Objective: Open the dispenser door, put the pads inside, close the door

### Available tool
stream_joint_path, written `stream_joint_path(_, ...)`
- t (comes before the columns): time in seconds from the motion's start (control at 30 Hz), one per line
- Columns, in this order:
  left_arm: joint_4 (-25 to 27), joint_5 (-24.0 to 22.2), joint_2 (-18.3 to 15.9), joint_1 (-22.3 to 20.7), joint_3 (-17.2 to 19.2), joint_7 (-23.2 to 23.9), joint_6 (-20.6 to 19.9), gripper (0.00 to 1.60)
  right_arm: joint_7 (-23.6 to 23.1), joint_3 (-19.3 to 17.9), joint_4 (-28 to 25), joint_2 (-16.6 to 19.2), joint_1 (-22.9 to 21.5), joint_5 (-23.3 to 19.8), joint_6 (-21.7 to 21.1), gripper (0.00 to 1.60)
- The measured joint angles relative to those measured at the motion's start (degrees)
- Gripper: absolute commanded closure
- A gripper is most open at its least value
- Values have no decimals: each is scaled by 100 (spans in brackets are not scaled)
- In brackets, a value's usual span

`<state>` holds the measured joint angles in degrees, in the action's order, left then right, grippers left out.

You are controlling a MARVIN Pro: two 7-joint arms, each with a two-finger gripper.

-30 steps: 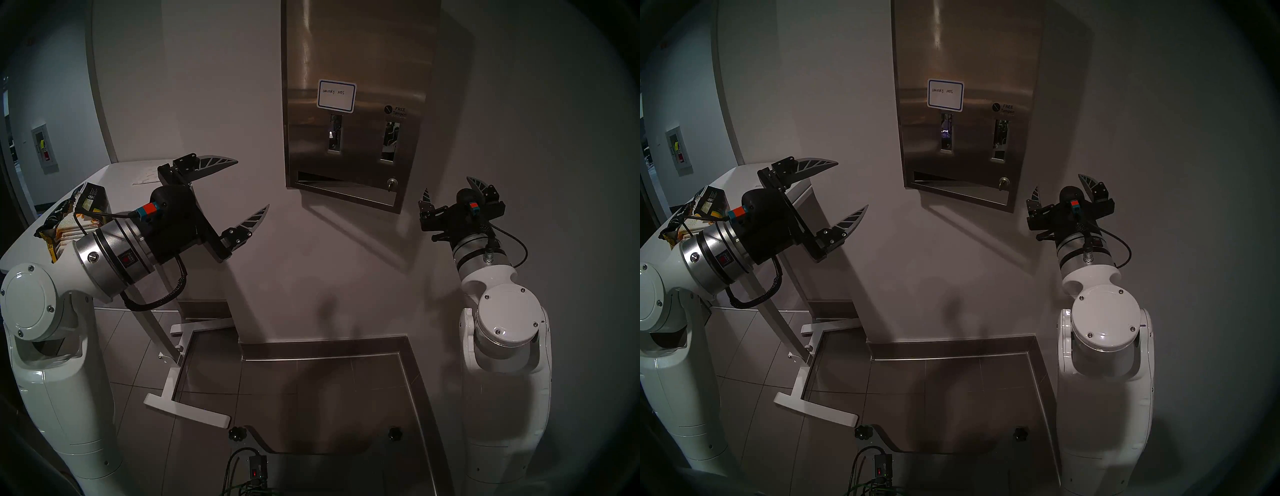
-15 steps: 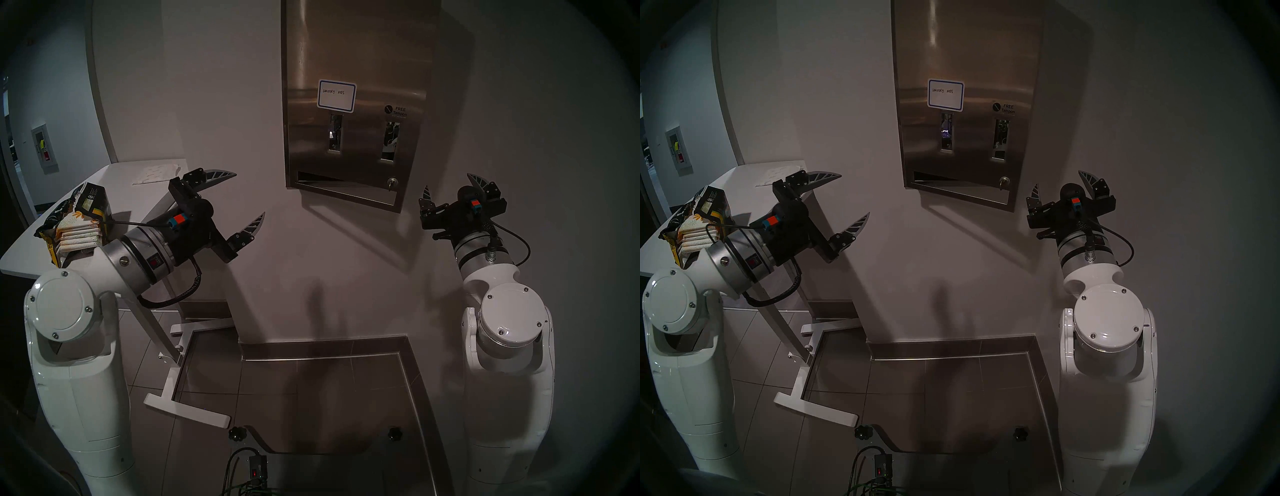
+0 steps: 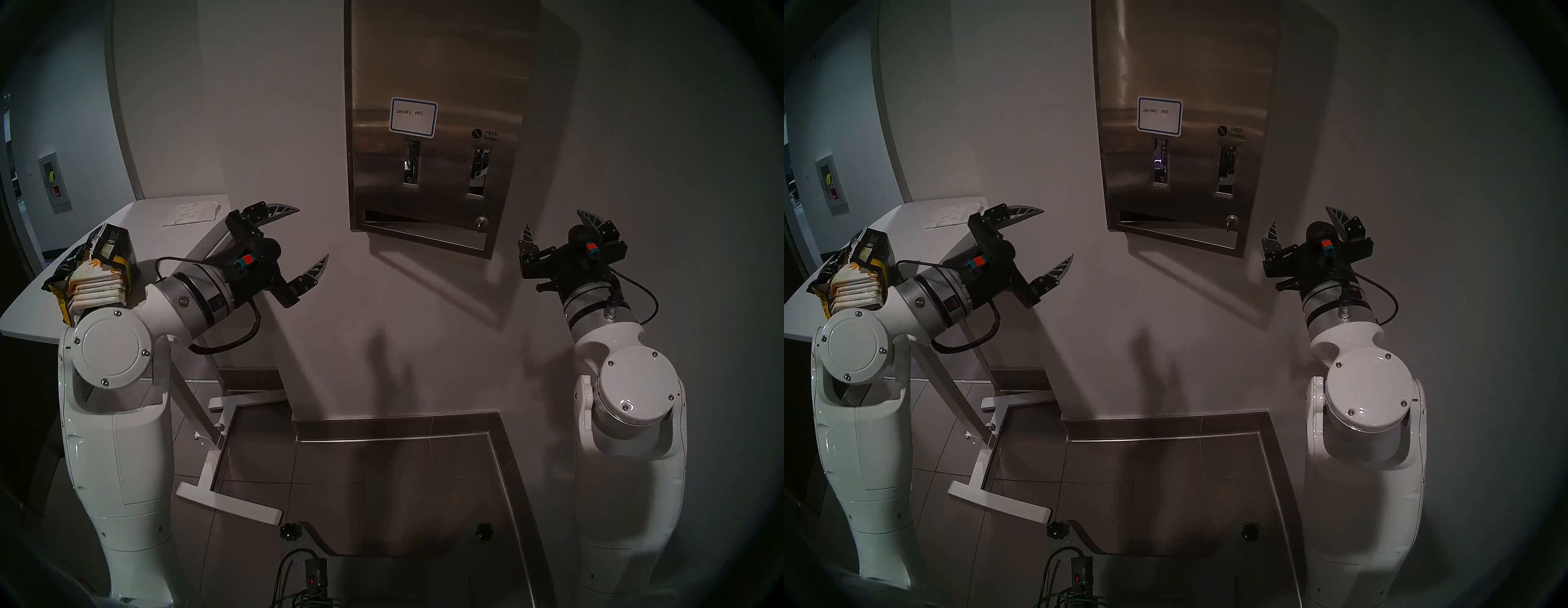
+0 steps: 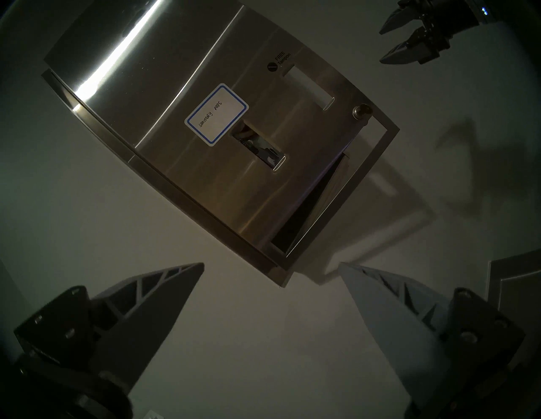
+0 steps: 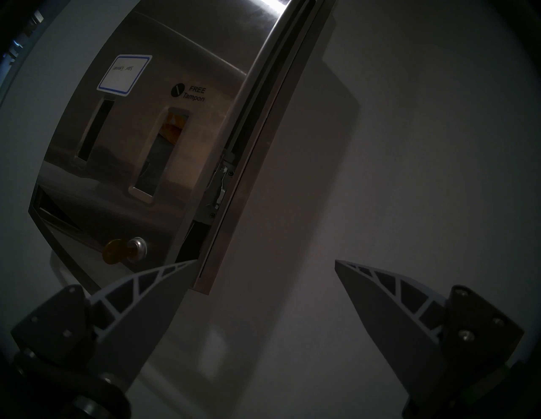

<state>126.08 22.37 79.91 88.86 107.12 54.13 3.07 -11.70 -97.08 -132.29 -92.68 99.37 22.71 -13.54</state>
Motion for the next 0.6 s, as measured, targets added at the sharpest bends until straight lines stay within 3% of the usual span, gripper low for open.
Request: stream_joint_path(0.6,-529,209,-320,-738,-330,-89,434,0,65,54,-8,-54,-1,-242,2,0)
